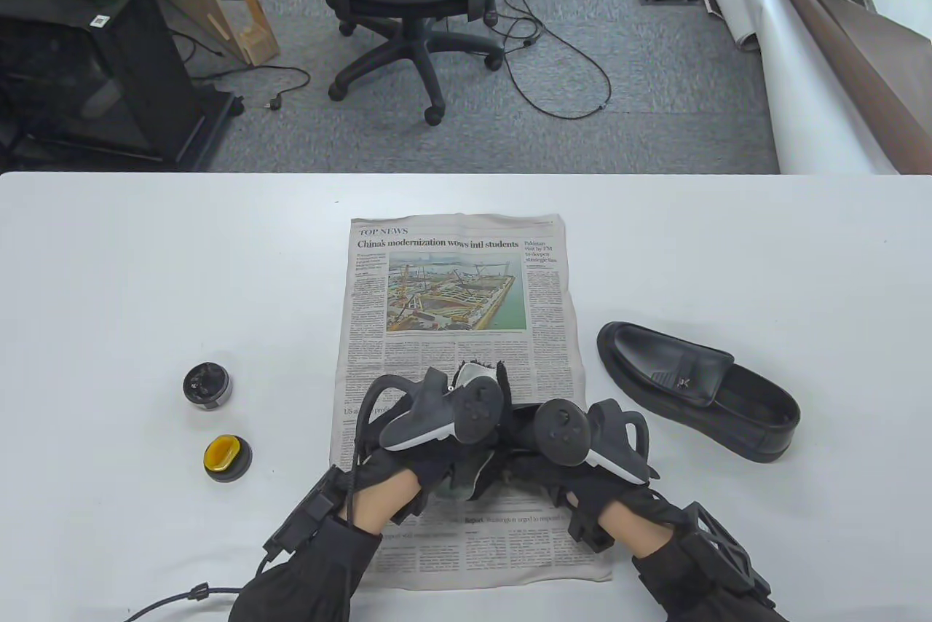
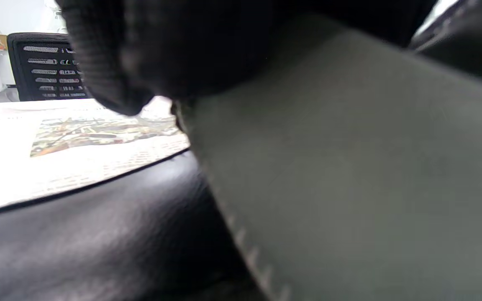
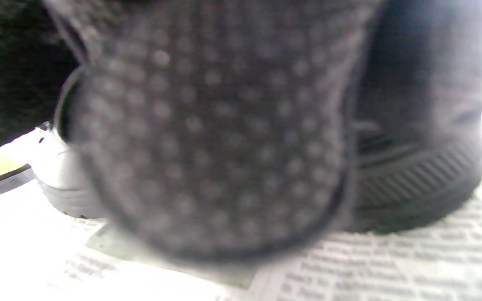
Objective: Dip and apply built-in sponge shoe polish on shoes
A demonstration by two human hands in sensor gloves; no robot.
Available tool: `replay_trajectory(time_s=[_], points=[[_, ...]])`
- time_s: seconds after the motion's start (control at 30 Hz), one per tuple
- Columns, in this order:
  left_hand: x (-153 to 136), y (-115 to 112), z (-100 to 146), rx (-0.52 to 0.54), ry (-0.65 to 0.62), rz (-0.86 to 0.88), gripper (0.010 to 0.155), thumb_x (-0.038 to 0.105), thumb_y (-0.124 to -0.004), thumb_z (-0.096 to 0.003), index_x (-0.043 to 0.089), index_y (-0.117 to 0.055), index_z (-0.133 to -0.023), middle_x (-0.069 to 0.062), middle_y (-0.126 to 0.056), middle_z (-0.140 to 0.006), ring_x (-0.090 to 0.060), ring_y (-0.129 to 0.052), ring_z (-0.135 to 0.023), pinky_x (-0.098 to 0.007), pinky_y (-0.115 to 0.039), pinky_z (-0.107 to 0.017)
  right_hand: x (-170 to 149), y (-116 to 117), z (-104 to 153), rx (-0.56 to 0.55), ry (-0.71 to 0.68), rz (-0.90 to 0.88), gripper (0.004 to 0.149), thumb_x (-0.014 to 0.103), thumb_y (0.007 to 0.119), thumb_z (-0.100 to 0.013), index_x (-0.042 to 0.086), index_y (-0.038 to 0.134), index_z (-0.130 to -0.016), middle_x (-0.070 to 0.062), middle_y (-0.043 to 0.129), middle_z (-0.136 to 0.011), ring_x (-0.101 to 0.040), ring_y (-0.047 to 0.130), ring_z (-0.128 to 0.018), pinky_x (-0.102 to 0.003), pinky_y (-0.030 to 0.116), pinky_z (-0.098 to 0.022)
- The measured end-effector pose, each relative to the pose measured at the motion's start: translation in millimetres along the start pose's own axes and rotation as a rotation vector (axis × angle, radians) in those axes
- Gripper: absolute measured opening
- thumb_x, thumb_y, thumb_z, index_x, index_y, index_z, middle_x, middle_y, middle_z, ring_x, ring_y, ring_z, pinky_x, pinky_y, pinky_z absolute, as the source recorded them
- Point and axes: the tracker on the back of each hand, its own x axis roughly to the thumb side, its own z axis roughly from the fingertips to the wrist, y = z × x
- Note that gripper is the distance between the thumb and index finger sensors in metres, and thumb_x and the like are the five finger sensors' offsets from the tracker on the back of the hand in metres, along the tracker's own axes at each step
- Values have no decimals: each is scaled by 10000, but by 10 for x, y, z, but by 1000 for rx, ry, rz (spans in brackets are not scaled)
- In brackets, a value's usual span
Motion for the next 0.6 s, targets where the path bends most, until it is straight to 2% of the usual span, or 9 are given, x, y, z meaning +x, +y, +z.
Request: replay_trajectory(time_s=[0.1,0.37,0.6], points=[[-79,-13,-16,-77,24,80,541,475,-843,-424,312,-760,-933,41,-1025,-489,-75,-978,-169,-425,-870,-527,3,1,-3,1,-2,0,447,496,929,-302,226,968,-657,-20,1044,-519,41,1096,-15,-253,986,-192],[-463,-133,103,-146,93,-28,541,480,-840,-423,313,-762,-931,47,-1026,-493,-70,-983,-173,-421,-871,-529,3,0,-8,8,-3,-2,447,495,929,-303,223,970,-656,-21,1044,-520,38,1097,-14,-255,986,-191],[-798,-202,281,-187,191,-13,546,486,-841,-426,312,-757,-936,52,-1022,-499,-70,-985,-180,-424,-868,-533,3,0,-5,7,1,-2,447,494,929,-302,224,969,-656,-22,1044,-520,37,1097,-15,-256,987,-192]])
